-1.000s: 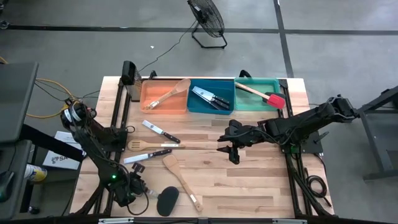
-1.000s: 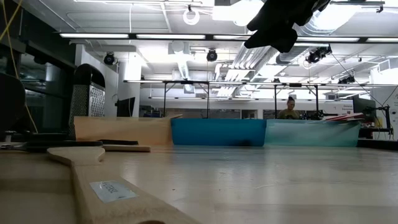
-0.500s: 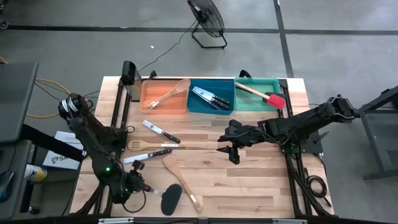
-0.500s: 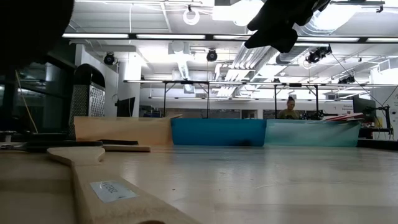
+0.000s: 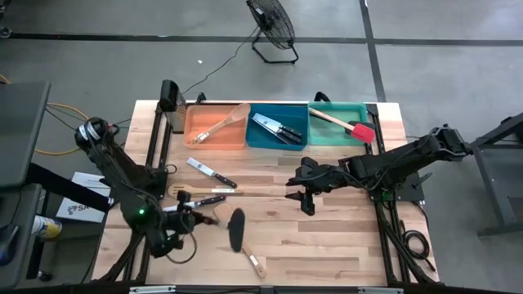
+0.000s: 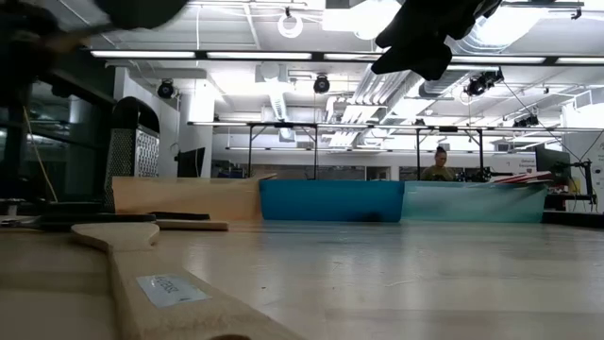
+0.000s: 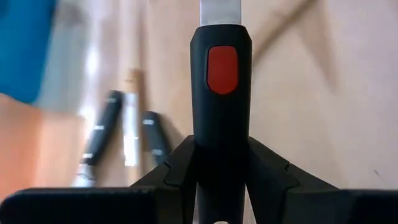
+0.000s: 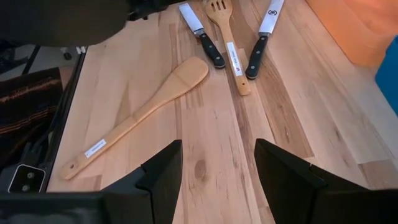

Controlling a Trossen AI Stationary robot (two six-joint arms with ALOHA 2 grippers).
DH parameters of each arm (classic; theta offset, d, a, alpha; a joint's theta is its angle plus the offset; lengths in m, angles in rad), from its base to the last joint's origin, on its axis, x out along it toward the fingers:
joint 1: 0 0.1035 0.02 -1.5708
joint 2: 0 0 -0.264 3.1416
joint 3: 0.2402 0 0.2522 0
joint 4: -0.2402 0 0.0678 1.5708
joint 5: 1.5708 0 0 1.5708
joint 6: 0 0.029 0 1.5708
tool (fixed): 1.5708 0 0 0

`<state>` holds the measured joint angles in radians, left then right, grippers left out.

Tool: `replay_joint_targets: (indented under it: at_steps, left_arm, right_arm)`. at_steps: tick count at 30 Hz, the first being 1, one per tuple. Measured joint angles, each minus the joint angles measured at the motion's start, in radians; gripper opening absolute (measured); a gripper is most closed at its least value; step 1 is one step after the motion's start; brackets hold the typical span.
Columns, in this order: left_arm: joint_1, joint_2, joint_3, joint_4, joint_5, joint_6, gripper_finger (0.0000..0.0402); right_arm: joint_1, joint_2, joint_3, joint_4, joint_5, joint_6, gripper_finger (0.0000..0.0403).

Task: Pick & Place Kitchen Items
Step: Put black spatula into the green bin

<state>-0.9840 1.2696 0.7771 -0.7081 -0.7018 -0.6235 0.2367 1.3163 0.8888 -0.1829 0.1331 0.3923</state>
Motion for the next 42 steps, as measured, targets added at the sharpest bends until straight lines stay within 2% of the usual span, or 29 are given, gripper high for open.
replay_joint_targets:
  at_steps: [7, 15, 25, 33, 42]
  left_arm:
    - [0.169, -0.002, 0.063, 0.010, -0.023, 0.192, 0.0097]
    - [0.369, -0.003, 0.108, 0.010, -0.022, 0.339, 0.0097]
    - [0.602, -0.003, 0.109, 0.009, 0.113, 0.425, 0.0097]
    - [0.728, -0.003, 0.109, -0.004, 0.120, 0.451, 0.0097]
    - [0.828, -0.003, 0.109, 0.064, 0.160, 0.530, 0.0097]
  right_arm:
    - [0.002, 0.000, 0.000, 0.005, 0.020, -0.002, 0.0191]
    - [0.058, 0.000, 0.000, -0.085, 0.167, 0.004, 0.0191]
    - [0.098, -0.039, 0.000, -0.119, 0.330, -0.015, 0.0191]
    - [0.108, -0.108, 0.000, -0.120, 0.276, -0.058, 0.0191]
    - [0.150, -0.126, 0.000, -0.032, 0.363, -0.174, 0.0191]
